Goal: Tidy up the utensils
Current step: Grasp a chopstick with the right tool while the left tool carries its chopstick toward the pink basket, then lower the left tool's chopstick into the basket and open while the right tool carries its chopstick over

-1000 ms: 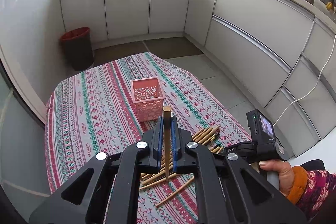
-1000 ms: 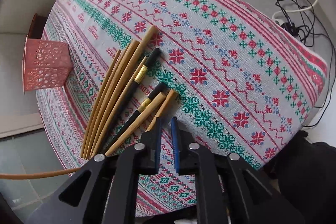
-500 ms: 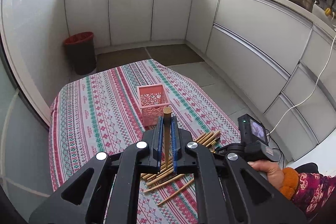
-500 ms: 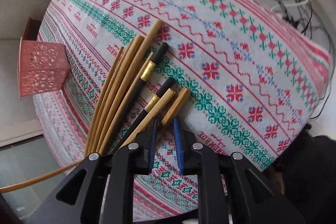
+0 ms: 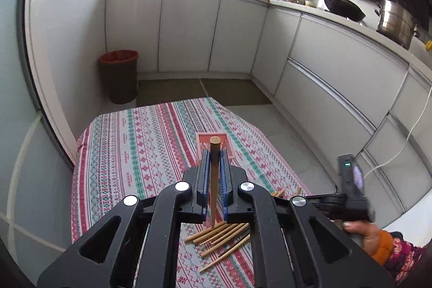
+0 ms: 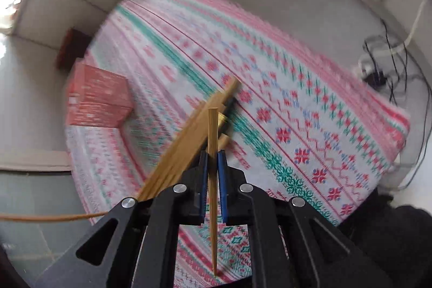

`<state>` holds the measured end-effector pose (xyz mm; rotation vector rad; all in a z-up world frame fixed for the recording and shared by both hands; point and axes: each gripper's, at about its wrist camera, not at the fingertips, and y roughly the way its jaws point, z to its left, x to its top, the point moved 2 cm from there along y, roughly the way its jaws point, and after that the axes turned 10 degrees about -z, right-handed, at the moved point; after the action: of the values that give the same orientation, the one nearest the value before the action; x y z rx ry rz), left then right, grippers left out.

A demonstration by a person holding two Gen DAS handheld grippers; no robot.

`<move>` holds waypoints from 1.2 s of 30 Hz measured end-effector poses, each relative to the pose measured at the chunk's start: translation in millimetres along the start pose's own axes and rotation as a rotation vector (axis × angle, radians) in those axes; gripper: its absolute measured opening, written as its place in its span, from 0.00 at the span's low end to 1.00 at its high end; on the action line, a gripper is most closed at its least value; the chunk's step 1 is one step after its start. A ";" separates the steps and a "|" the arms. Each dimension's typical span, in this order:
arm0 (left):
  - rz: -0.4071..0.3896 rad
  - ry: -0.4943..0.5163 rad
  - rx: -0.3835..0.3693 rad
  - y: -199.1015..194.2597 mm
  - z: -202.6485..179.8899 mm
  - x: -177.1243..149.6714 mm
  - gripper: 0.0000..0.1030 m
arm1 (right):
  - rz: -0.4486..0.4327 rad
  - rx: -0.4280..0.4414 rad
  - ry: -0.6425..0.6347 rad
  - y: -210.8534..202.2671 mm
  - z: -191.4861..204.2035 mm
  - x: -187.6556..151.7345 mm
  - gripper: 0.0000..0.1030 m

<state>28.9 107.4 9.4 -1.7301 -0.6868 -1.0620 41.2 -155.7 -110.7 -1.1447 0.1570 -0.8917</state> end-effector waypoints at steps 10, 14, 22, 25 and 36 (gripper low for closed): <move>-0.203 -0.092 0.014 -7.4 -1.1 64.1 0.06 | -0.393 0.262 -0.148 -158.9 79.8 71.7 0.07; -0.275 -0.114 0.036 10.9 -6.7 81.0 0.06 | -0.481 0.306 -0.183 -174.3 106.3 97.3 0.07; -0.287 -0.104 0.098 94.8 -8.8 73.5 0.06 | -0.462 0.335 -0.248 -122.4 140.6 125.3 0.07; -0.232 -0.105 0.075 118.1 -2.4 61.8 0.07 | -0.438 0.333 -0.294 -92.0 150.7 126.6 0.07; -0.275 -0.191 0.133 97.6 25.1 73.9 0.55 | -0.387 0.284 -0.410 -37.7 177.2 110.7 0.07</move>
<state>151.4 91.8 28.5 -1.6663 -1.1167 -1.0159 188.4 -108.0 34.7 -1.0808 -0.5274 -0.9595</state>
